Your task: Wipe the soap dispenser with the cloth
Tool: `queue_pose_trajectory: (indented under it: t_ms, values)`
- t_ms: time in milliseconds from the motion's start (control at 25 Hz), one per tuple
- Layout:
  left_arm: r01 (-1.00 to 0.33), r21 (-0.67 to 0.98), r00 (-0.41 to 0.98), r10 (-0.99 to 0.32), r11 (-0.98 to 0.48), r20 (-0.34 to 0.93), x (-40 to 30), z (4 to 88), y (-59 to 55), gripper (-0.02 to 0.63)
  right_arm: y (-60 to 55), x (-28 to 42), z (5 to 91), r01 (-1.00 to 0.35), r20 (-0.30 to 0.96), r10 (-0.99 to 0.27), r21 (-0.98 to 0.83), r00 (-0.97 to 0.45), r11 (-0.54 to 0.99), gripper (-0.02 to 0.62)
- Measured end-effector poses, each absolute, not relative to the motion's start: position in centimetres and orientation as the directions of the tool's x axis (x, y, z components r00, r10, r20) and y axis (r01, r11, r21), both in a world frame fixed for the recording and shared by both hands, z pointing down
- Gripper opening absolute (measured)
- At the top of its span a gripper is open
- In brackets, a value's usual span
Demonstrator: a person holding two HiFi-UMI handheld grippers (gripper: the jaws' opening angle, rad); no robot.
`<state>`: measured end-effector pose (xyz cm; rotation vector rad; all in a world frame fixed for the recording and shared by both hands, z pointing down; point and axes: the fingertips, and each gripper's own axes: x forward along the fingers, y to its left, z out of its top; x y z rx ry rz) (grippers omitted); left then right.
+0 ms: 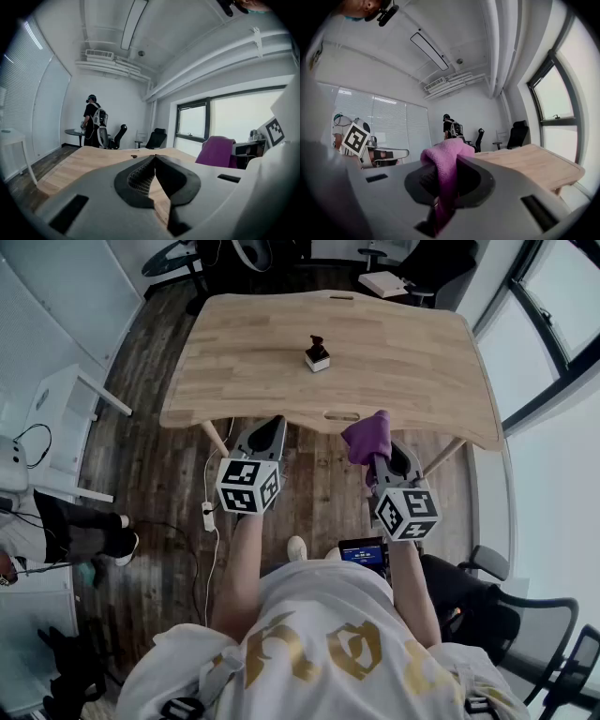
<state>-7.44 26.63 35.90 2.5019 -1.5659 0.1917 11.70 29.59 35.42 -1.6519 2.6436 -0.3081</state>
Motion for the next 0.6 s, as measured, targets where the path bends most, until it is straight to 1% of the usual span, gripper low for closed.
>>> queue_pose_trajectory:
  t_ms: [320,480,600]
  values:
    - [-0.919,0.109,0.394,-0.894,-0.380,0.214,-8.8,36.5,26.9,0.009,30.1,12.5,35.6,-0.888,0.101,-0.889,-0.166,-0.447,0.428,0.034]
    - [-0.924,0.115,0.382,-0.900,-0.365,0.211,-8.4,36.4,27.2,0.009,30.4,13.4,35.9,-0.889,0.116,-0.886,-0.155,-0.450,0.431,0.034]
    - [-0.919,0.106,0.394,-0.893,-0.380,0.217,-7.2,36.5,27.7,0.009,30.8,14.1,36.1,-0.887,0.121,-0.883,-0.148,-0.454,0.437,0.034]
